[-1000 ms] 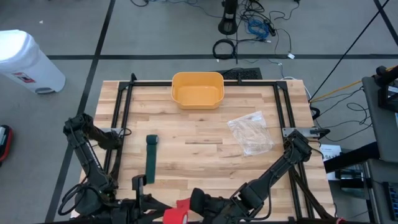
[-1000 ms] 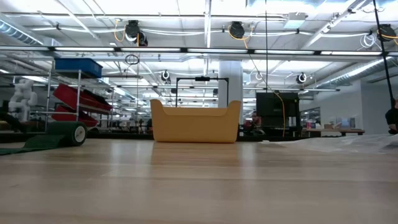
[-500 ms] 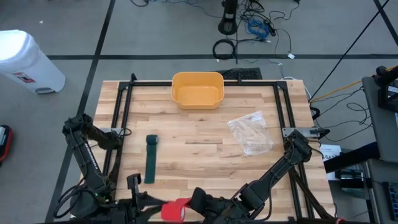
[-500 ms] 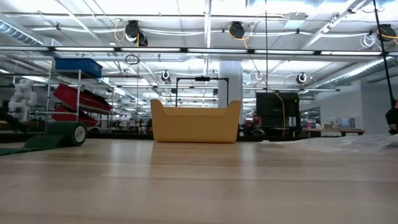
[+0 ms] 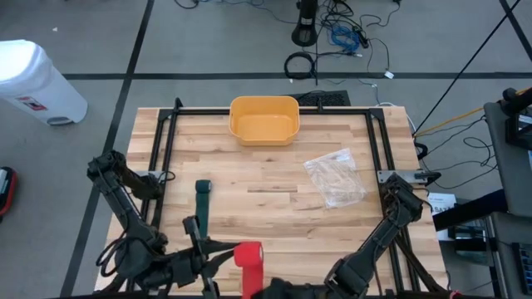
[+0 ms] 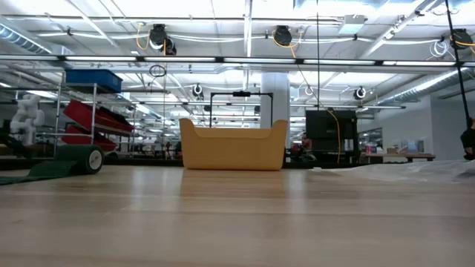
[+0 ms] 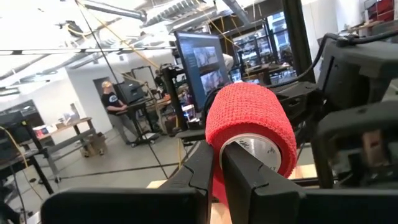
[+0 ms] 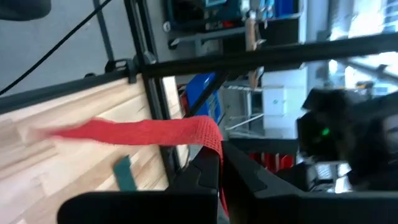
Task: Roll bandage
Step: Roll the red bandage
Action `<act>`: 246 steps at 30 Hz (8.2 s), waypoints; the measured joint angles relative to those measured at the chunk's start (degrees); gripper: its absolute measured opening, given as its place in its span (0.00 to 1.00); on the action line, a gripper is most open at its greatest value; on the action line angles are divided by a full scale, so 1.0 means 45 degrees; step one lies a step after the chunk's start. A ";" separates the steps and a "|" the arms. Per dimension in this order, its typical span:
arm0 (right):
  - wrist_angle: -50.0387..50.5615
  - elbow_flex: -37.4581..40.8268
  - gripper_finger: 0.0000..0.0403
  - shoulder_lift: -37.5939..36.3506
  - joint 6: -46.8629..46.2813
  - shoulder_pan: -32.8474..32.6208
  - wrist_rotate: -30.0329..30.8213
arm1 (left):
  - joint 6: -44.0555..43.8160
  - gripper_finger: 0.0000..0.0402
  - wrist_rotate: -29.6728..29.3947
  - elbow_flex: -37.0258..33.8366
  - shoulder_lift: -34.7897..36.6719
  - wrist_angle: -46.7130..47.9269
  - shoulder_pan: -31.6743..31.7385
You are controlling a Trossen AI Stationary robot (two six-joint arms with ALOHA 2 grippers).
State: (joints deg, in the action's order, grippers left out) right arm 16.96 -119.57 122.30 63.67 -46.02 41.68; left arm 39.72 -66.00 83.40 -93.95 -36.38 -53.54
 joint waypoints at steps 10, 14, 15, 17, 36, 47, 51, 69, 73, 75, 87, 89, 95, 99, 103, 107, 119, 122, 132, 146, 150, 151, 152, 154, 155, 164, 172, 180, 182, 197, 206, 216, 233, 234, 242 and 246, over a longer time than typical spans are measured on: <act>-0.2259 0.0000 0.00 0.0000 0.2589 -0.0618 0.0101 | -0.0340 0.07 -0.0082 0.0000 -0.0010 0.0686 0.0072; -0.2889 0.0000 0.00 0.0000 0.3584 -0.0670 0.0133 | -0.0463 0.07 -0.0085 0.0000 -0.0010 0.0938 0.0067; -0.3030 0.0000 0.00 0.0000 0.3794 -0.0670 0.0142 | -0.0549 0.07 -0.0095 0.0000 -0.0010 0.1076 0.0067; -0.3427 0.0000 0.00 0.0000 0.4153 -0.0670 0.0147 | -0.0752 0.07 -0.0111 0.0000 -0.0010 0.1381 0.0072; -0.6734 0.0000 0.00 0.0000 0.7961 -0.0884 0.0038 | -0.1773 0.07 -0.0211 0.0000 -0.0010 0.2964 0.0116; -0.8388 0.0000 0.00 -0.0010 0.9852 -0.0796 -0.0690 | -0.3101 0.07 -0.0093 0.0000 -0.0005 0.4080 0.0345; -0.8667 0.0000 0.00 -0.0010 1.0067 -0.0733 -0.0678 | -0.3109 0.07 -0.0048 0.0000 -0.0005 0.4216 0.0427; -0.9835 -0.0005 0.00 -0.0061 1.1577 -0.0087 -0.0644 | -0.3769 0.07 0.1057 0.0000 -0.0005 0.5818 0.0441; -0.9914 -0.0005 0.00 -0.0332 1.0515 0.0011 -0.0561 | -0.3764 0.07 0.1059 0.0000 -0.0005 0.6137 0.0441; -0.9853 -0.0005 0.00 -0.0525 0.9777 0.0076 -0.0507 | -0.3764 0.07 0.1059 0.0000 -0.0005 0.6321 0.0441; -0.9332 -0.0005 0.00 -0.1631 0.6621 0.0423 -0.0493 | -0.3763 0.07 0.2561 0.0000 0.0005 0.6567 0.0369; -0.9194 -0.0005 0.00 -0.1723 0.6093 0.0579 -0.0489 | -0.3760 0.07 0.2698 0.0000 0.0005 0.6567 0.0369; -0.9376 -0.0005 0.00 -0.1797 0.5899 0.1013 0.0175 | -0.3759 0.07 0.2710 0.0000 0.0005 0.6575 0.0369; -0.9370 -0.0005 0.00 -0.1802 0.5895 0.1341 0.1096 | -0.3756 0.07 0.2706 0.0000 0.0005 0.6591 0.0369; -0.9340 -0.0005 0.00 -0.1802 0.5650 0.1563 0.1816 | -0.3755 0.07 0.2701 0.0000 0.0005 0.6614 0.0279; -0.9272 -0.0005 0.00 -0.1802 0.5622 0.1656 0.2754 | -0.3755 0.07 0.2667 0.0000 0.0005 0.6625 0.0044; -0.7294 -0.0005 0.00 -0.1812 0.3493 0.1702 0.3431 | -0.3614 0.07 0.1905 0.0000 0.0005 0.6613 -0.0719; -0.6679 -0.0005 0.00 -0.1812 0.2726 0.1749 0.3433 | -0.3290 0.07 0.1909 0.0001 0.0005 0.6585 -0.0886; -0.4395 -0.0005 0.00 -0.1807 0.0049 0.2121 0.3426 | -0.3065 0.07 0.1914 0.0000 0.0005 0.6523 -0.1395; -0.1750 -0.0010 0.00 -0.1807 -0.2843 0.2198 0.4050 | -0.3060 0.07 0.1870 0.0005 0.0005 0.6528 -0.1467; -0.0820 -0.0010 0.00 -0.1807 -0.3905 0.2234 0.4048 | -0.3060 0.07 0.1870 0.0005 0.0005 0.6523 -0.1467; -0.0673 -0.0010 0.00 -0.1807 -0.4171 0.2234 0.4039 | -0.3060 0.07 0.1870 0.0000 0.0005 0.6523 -0.1467; -0.0535 -0.0010 0.00 -0.1807 -0.4447 0.2234 0.4009 | -0.3060 0.07 0.1870 0.0005 0.0005 0.6523 -0.1467; -0.0229 -0.0010 0.00 -0.1807 -0.5010 0.2234 0.3979 | -0.3060 0.07 0.1874 0.0000 0.0000 0.6523 -0.1467; -0.0102 -0.0010 0.00 -0.1807 -0.5281 0.2234 0.3970 | -0.3060 0.07 0.1875 0.0000 0.0000 0.6518 -0.1467; 0.1613 -0.0015 0.05 -0.1802 -0.8020 0.2260 0.3178 | -0.3066 0.07 0.1899 0.0000 0.0000 0.6504 -0.1472; 0.1749 -0.0013 0.15 -0.1824 -0.8651 0.2328 0.3271 | -0.3089 0.07 0.1904 0.0000 -0.0010 0.6489 -0.1472; 0.2900 -0.0014 0.36 -0.2590 -0.8746 0.2476 0.3779 | -0.3104 0.07 0.1893 0.0000 -0.0010 0.6484 -0.1564; 0.3357 -0.0010 0.39 -0.2912 -0.8964 0.2499 0.3952 | -0.3104 0.07 0.1875 0.0002 -0.0010 0.6479 -0.1619; 0.5227 -0.0010 0.44 -0.5137 -1.0993 0.3275 0.1470 | -0.3109 0.07 0.2086 0.0002 -0.0010 0.6256 -0.1623; 0.5247 -0.0010 0.53 -0.5455 -1.2873 0.3825 -0.1897 | -0.3104 0.07 0.2678 0.0000 -0.0010 0.6188 -0.1642; 0.6475 -0.0015 0.62 -0.5249 -1.2951 0.3149 -0.1970 | -0.3094 0.07 0.2687 0.0000 -0.0010 0.6183 -0.1633; 0.7166 0.0000 0.59 0.0549 -0.9481 -0.0025 0.3207 | -0.2720 0.07 0.2215 0.0004 -0.0010 0.5916 -0.1516; 0.7137 0.0003 0.59 0.1034 -0.8436 -0.0137 0.3772 | -0.2720 0.07 0.2215 0.0000 -0.0010 0.5916 -0.1516; 0.2989 0.0005 0.59 0.3495 0.0731 -0.0398 0.7436 | -0.2419 0.07 0.2215 0.0000 -0.0010 0.5910 -0.1526; 0.2145 0.0000 0.59 0.3566 0.1736 -0.0556 0.7015 | -0.2421 0.07 0.2210 0.0002 -0.0010 0.5899 -0.1521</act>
State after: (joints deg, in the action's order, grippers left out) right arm 26.61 -119.57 138.35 71.48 -48.52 73.25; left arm 28.83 -56.05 83.41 -94.00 -9.84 -60.38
